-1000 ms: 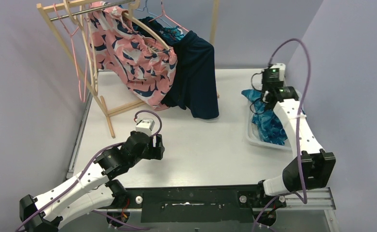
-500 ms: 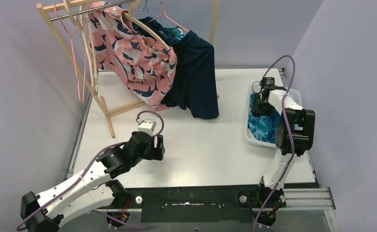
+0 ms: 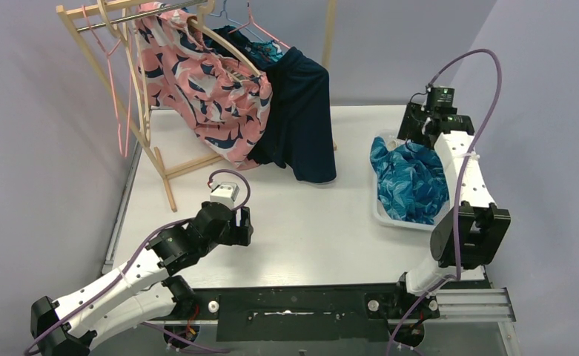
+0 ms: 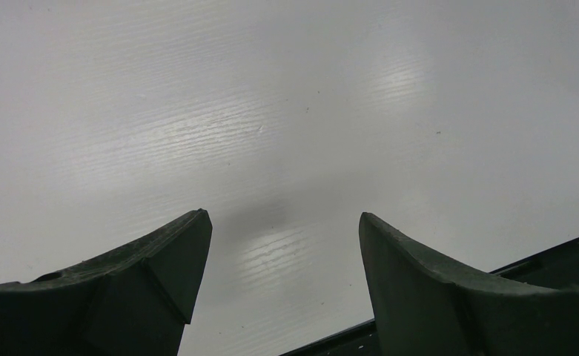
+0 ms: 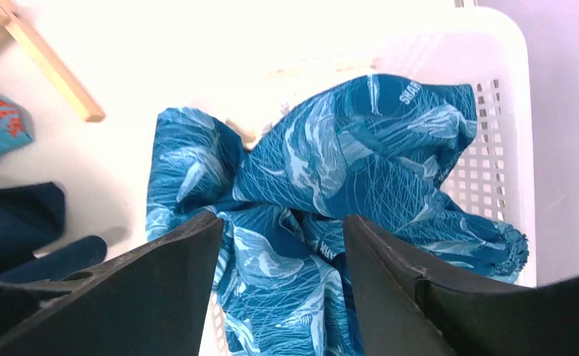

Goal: Remove the shorts from the hanger
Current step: Place the shorts in the basket, then pick up the hanger from the clothes rod.

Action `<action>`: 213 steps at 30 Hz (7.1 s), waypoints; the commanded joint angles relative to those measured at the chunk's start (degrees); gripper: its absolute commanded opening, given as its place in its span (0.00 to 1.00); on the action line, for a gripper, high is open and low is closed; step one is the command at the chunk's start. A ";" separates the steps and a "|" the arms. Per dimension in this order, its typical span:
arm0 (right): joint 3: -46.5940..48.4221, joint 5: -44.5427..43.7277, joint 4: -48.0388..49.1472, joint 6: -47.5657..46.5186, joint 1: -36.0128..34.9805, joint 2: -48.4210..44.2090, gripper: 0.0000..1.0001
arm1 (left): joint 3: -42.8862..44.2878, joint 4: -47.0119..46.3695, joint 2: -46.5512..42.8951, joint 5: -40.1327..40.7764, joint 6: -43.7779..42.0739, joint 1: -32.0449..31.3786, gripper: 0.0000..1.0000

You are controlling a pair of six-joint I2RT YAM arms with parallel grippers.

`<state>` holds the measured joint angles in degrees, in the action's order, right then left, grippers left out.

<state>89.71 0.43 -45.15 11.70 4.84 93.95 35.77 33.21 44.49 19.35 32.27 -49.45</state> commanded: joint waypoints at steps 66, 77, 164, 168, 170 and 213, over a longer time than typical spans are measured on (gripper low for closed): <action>-1.57 -7.09 41.81 -5.50 -50.71 -9.01 0.96 | -1.41 -2.76 -3.01 11.37 4.07 -0.34 0.79; 13.41 6.29 39.35 -2.08 -45.32 0.37 0.79 | -2.16 -3.27 -4.49 12.03 4.07 -0.56 0.79; 34.37 -4.26 54.25 -3.66 -54.46 8.45 0.00 | -1.68 -4.41 -2.11 11.79 3.24 -0.50 0.79; 35.96 -2.72 55.38 -1.57 -54.58 9.47 0.00 | -1.59 -4.19 -2.88 12.97 3.42 -0.47 0.79; 36.31 -2.58 55.84 -1.27 -54.58 9.67 0.00 | -1.58 -3.64 -3.46 13.89 4.01 -0.34 0.79; 21.28 -0.84 62.26 0.96 -54.49 1.45 0.00 | -2.55 -5.43 -7.60 14.05 7.45 1.57 0.79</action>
<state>104.16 0.86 4.29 11.18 -49.12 97.78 33.10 31.90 37.82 33.85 38.59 -48.27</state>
